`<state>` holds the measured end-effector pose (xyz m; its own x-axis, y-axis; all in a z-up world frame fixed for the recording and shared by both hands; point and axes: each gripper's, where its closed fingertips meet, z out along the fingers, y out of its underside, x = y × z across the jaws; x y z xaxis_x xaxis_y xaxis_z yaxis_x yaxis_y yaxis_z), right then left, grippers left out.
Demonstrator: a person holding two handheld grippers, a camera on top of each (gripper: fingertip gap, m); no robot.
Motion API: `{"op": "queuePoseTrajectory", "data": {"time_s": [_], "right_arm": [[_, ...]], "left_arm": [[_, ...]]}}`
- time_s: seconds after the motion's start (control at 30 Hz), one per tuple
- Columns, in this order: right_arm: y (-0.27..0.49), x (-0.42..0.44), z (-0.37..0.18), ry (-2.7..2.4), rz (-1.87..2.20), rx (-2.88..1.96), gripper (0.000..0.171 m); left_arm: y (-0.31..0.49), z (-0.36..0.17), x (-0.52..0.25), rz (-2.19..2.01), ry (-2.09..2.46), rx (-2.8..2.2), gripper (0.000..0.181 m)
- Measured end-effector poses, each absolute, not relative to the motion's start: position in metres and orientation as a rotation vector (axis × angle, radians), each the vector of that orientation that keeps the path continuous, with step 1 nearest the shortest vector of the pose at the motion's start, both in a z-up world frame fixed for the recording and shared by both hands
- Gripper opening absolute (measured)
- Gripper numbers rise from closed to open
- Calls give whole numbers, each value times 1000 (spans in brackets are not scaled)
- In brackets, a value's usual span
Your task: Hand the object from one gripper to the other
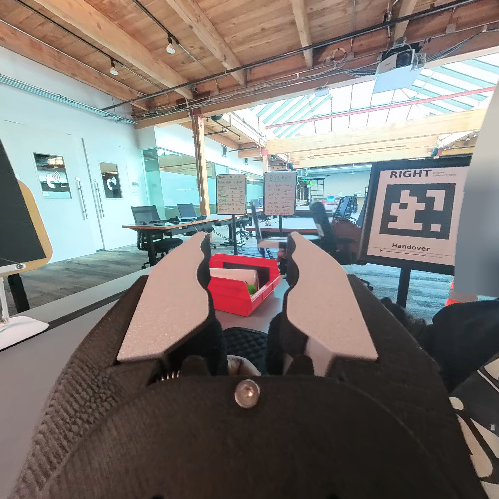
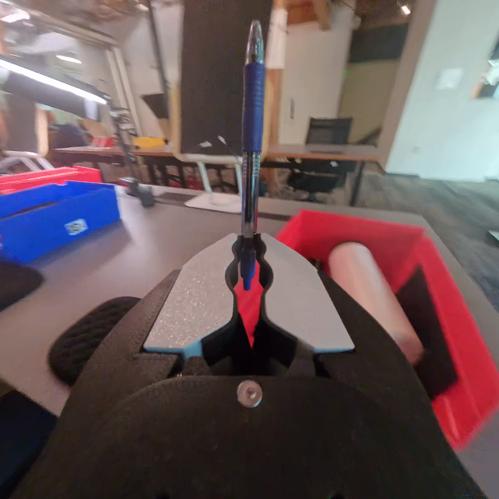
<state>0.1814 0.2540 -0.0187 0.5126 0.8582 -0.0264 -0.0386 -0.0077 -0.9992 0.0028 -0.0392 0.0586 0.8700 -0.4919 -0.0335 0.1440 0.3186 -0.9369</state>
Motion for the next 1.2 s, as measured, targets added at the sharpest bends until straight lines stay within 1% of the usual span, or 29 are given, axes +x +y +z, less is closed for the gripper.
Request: {"op": "queuePoseTrajectory", "data": {"time_s": [0.13, 0.27, 0.47, 0.63, 0.73, 0.83, 0.97, 1.03, 1.13, 1.2], "right_arm": [[300, 195, -70, -688, 756, -1596, 10], [321, 196, -114, -703, 618, -1756, 11], [330, 194, -143, -722, 501, -1855, 11], [332, 192, -150, -722, 499, -1869, 10], [330, 190, -149, -738, 512, -1861, 16], [327, 185, -135, -737, 564, -1785, 24], [314, 179, -89, -649, 769, -1568, 31], [307, 183, -62, -568, 855, -1434, 46], [296, 192, -31, -483, 934, -1277, 58], [289, 196, -17, -466, 957, -1211, 59]], "left_arm": [[-39, 58, 2, -416, 346, -1184, 53], [-38, 55, 3, -404, 360, -1197, 52], [-37, 51, 1, -377, 378, -1242, 51], [-38, 47, -9, -327, 369, -1294, 51], [-39, 45, -25, -270, 338, -1333, 51], [-44, 42, -60, -137, 258, -1392, 51], [-65, 39, -136, 181, 46, -1454, 51], [-82, 35, -172, 328, -55, -1490, 51], [-103, 21, -210, 441, -165, -1568, 52], [-111, 3, -228, 452, -222, -1662, 51]]}}
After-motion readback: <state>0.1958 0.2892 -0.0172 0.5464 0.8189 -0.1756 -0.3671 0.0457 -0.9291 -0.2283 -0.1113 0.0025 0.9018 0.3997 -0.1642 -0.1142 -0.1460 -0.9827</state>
